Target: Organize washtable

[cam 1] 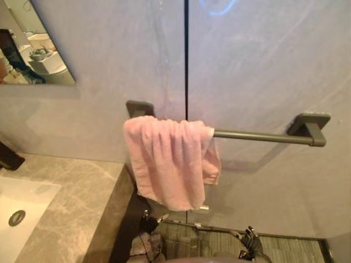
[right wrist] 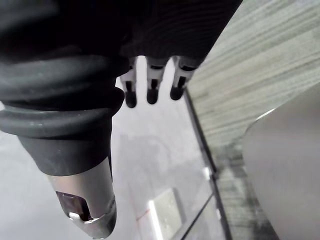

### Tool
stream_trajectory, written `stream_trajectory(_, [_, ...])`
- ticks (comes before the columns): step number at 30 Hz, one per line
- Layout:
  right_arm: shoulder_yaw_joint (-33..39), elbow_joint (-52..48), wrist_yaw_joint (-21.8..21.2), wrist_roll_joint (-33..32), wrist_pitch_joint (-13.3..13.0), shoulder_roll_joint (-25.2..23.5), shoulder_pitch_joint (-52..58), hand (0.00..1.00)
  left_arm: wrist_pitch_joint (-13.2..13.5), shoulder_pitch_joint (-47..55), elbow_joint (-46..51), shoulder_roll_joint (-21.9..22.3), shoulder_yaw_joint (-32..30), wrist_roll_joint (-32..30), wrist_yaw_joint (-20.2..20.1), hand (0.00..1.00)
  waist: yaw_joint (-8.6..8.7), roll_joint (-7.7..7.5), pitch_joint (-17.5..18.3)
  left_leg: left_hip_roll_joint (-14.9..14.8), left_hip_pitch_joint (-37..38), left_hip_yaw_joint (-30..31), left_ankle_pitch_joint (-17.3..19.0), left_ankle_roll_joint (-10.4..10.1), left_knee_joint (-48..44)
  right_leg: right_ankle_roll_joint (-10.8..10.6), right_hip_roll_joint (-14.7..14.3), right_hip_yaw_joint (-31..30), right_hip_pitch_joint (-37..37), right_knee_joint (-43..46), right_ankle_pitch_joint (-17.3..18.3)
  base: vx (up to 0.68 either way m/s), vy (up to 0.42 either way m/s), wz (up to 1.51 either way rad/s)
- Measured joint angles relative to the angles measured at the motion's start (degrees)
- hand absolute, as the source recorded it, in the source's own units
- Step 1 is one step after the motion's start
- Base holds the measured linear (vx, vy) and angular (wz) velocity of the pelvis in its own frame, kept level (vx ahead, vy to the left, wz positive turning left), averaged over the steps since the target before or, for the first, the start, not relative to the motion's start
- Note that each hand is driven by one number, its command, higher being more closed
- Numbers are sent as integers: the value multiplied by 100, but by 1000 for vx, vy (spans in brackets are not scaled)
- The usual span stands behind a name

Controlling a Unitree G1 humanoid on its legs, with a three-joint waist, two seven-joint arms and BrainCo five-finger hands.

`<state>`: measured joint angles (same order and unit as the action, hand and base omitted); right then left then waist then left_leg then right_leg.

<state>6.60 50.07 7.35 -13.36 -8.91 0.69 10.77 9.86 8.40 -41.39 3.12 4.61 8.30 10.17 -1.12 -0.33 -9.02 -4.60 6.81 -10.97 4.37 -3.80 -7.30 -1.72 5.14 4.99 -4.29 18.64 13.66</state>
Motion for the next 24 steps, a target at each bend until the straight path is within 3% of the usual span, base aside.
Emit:
stream_trajectory(8, [-376,-220,45,73,7,98,174,0,1,832,2040,-58,405,-3,-18,0,-139,-13,72,-13,-1,262,-268,-31,307,46,-33,274,-71,-88,-27,-46,-44,17])
stream_trajectory(12, [-534,-280,44,124,20,144,222,0,-1,1050,2464,-62,372,-1,-17,0,-197,-28,88,-22,2,310,-277,-40,312,47,-36,324,-99,-89,-28,-59,-20,8])
stream_trajectory(13, [-561,-356,41,147,27,152,281,0,-1,1082,2603,-69,374,0,-21,0,-284,-18,89,-22,5,320,-277,-40,299,47,-36,334,-143,-92,-28,-47,-12,9])
stream_trajectory(24, [-707,-517,-1,269,48,198,414,0,-10,1541,3401,23,-163,344,-24,0,-299,12,232,5,-119,532,-271,-38,124,-14,-6,507,-159,-67,37,-32,-4,8])
